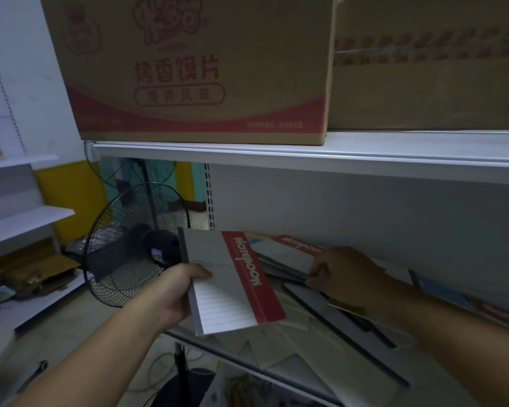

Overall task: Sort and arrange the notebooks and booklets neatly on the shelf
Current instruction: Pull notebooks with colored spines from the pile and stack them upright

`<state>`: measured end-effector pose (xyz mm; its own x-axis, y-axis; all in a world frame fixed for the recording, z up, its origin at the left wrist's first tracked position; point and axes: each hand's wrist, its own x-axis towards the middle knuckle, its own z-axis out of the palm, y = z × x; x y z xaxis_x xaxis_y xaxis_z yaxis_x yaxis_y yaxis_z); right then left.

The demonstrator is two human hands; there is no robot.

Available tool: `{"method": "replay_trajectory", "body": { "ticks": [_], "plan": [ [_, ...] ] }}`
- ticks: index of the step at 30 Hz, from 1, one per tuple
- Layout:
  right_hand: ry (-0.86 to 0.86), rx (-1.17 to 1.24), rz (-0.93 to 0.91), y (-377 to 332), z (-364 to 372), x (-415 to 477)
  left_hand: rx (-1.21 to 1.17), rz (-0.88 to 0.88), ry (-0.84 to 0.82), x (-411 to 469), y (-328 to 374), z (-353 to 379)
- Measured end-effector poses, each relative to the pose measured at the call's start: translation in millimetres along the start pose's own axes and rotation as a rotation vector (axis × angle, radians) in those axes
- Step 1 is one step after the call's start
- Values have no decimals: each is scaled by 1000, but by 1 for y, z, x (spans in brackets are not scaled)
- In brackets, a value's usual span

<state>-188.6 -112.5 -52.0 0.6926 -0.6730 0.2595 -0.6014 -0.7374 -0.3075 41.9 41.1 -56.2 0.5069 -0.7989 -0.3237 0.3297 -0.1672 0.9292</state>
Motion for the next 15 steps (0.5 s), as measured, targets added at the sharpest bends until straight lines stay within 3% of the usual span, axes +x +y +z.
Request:
{"method": "replay_trajectory", "body": {
  "ticks": [4, 8, 13, 15],
  "plan": [
    [325, 79, -77, -12, -4, -4, -31, 48, -49, -5, -3, 5],
    [389, 119, -308, -52, 13, -13, -126, 93, -92, -8, 0, 25],
    [58, 82, -557, -78, 17, -24, -192, 77, -37, -9, -4, 34],
    [-30, 108, -452, -75, 9, -24, -177, 62, -10, -7, -4, 29]
  ]
}}
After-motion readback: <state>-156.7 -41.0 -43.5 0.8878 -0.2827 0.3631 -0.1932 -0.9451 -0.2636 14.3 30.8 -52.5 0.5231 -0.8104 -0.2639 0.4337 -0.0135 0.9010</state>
